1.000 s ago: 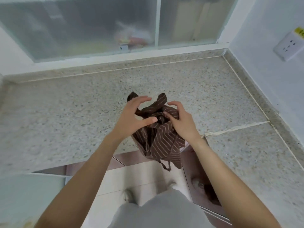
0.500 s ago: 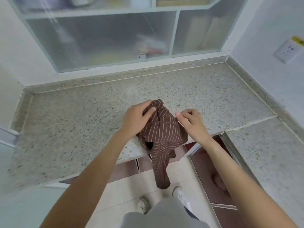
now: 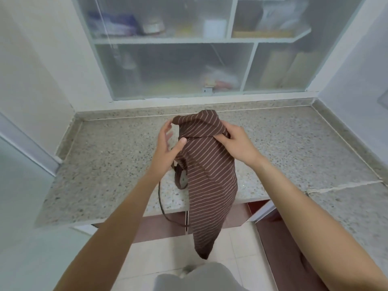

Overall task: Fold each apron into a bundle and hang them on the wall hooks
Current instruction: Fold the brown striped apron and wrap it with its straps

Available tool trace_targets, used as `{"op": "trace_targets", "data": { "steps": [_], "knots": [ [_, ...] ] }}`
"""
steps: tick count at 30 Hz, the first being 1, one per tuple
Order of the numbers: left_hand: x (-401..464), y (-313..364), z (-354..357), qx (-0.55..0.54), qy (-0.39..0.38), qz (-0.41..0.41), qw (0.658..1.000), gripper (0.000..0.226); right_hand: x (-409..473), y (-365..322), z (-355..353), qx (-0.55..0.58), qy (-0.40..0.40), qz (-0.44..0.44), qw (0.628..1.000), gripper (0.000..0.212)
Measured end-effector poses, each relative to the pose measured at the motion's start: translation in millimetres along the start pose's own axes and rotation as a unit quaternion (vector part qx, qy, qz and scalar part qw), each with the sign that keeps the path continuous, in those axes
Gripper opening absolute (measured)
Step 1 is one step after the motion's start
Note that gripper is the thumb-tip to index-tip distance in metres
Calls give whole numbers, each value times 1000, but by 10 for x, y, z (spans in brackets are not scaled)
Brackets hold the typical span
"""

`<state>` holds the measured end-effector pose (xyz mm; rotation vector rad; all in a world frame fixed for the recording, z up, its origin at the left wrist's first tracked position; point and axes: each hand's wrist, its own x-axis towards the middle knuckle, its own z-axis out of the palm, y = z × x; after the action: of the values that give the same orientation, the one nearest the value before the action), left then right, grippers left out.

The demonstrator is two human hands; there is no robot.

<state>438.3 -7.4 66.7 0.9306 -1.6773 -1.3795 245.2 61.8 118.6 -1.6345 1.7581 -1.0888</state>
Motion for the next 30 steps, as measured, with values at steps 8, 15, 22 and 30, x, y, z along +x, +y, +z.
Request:
{"op": "trace_targets", "data": {
  "steps": [8,15,22,30],
  "knots": [
    [88,-229,342,99,-124,-68,985,65,20,16,-383,62,58,23,996,29],
    [224,-140,468,110,-96,-10,989,13,22,435,-796,-97,136,120,979,23],
    [246,-47,500,214,-23,58,975,23,-81,551,-756,49,112,94,988,33],
    [220,79,1000,75,-46,-19,996,19,-79,691,-723,52,75,49,995,68]
  ]
}}
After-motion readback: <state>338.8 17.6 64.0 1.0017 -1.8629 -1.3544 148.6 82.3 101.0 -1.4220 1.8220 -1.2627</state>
